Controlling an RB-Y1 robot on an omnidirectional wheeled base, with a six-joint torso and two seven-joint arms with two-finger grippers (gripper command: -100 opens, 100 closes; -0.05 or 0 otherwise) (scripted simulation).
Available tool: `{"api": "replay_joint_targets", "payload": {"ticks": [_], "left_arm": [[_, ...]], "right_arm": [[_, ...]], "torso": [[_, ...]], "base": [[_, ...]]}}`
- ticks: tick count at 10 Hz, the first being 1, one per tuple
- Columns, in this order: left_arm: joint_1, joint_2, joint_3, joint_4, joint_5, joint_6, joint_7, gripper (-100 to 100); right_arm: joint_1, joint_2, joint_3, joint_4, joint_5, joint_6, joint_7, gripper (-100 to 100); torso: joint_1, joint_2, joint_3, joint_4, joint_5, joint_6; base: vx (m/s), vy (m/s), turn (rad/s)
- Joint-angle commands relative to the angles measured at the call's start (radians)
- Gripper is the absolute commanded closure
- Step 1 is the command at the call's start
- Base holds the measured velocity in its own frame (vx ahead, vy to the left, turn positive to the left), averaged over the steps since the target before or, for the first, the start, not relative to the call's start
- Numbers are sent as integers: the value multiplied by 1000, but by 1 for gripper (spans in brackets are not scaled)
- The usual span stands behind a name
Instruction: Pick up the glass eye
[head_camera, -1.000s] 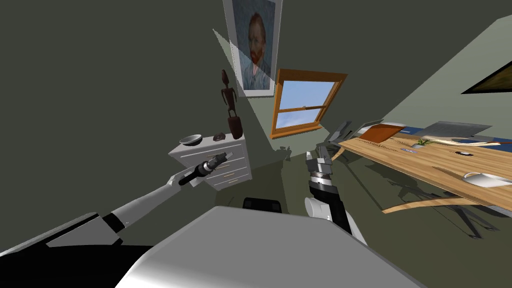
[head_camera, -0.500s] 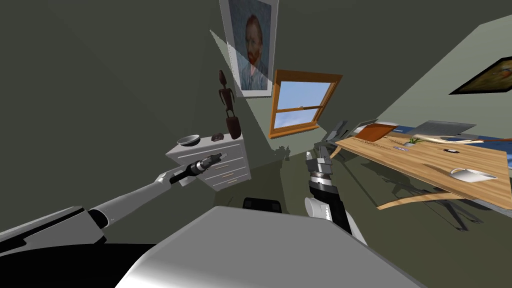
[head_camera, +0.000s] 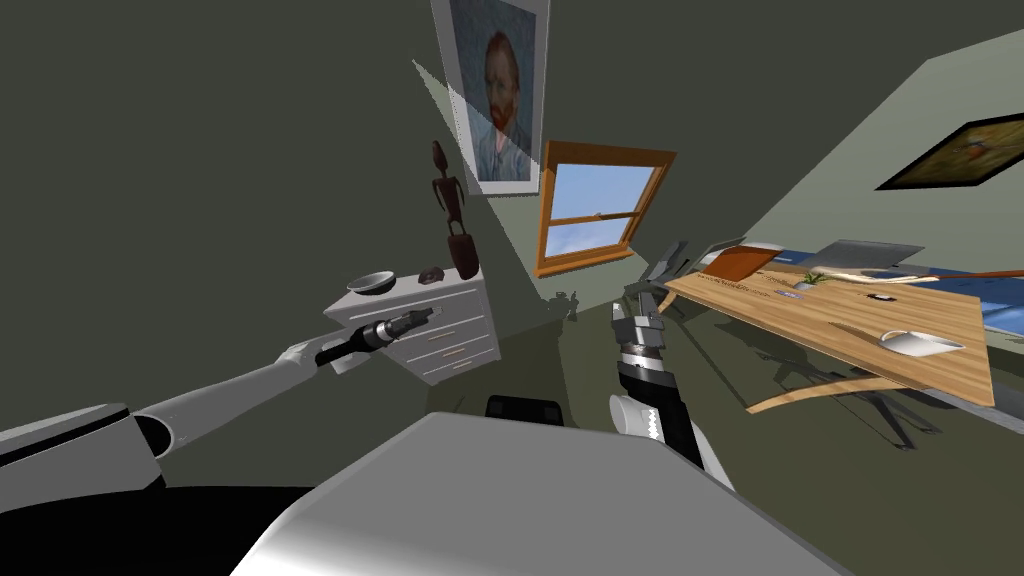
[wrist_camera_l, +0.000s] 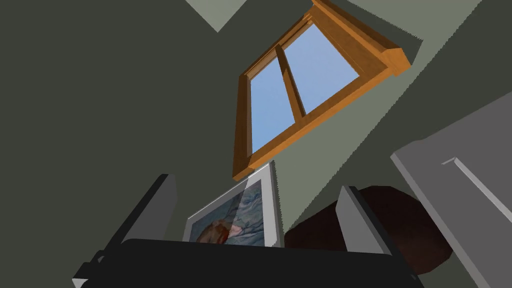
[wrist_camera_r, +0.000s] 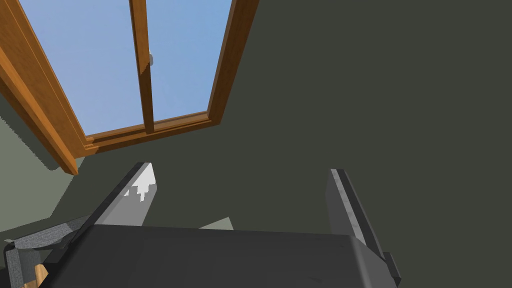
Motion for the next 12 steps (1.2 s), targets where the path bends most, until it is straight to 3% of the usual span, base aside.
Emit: {"api": "replay_joint_targets", "payload": {"ticks": [1,2,3,4,5,6,7,8,9,10,11,12], "left_arm": [[-5,3,-7,29,-2,-10,0,-100],[-10,48,-36,65,6,-33,-7,-100],[-10,48,-36,84,6,-33,-7,-100],[-14,92,-66,120,14,-55,-15,-100],[-14,92,-66,137,14,-55,-15,-100],[-16,134,-97,177,19,-76,-24,-100],[-16,134,-97,189,19,-76,-24,-100],[-17,173,-127,233,23,-95,-34,-100],[-17,175,-127,240,23,-95,-34,-100],[-17,213,-158,277,26,-114,-44,-100],[-17,213,-158,288,26,-114,-44,-100],[-16,248,-189,330,27,-131,-55,-100]], "right_arm": [[0,0,0,0,0,0,0,0],[0,0,0,0,0,0,0,0],[0,0,0,0,0,0,0,0],[0,0,0,0,0,0,0,0],[0,0,0,0,0,0,0,0],[0,0,0,0,0,0,0,0],[0,0,0,0,0,0,0,0],[0,0,0,0,0,0,0,0],[0,0,0,0,0,0,0,0],[0,0,0,0,0,0,0,0],[0,0,0,0,0,0,0,0],[0,0,0,0,0,0,0,0]], "torso": [[0,0,0,0,0,0],[0,0,0,0,0,0],[1,0,0,0,0,0],[0,-1,0,0,0,0],[1,-1,-1,0,0,0],[1,-1,-1,0,0,0],[1,-2,-1,0,0,0],[1,-2,-1,-1,0,0],[1,-2,-1,-1,0,0],[1,-2,-1,-1,0,0],[2,-3,-2,-1,0,0],[2,-3,-2,-1,1,0]], "base": [[7,0,3],[19,5,-63],[23,5,-39],[32,6,-88],[31,10,-34],[47,13,-60],[44,14,-41],[46,15,-90],[44,17,-42],[61,30,-89],[56,30,-47],[78,28,-86]]}}
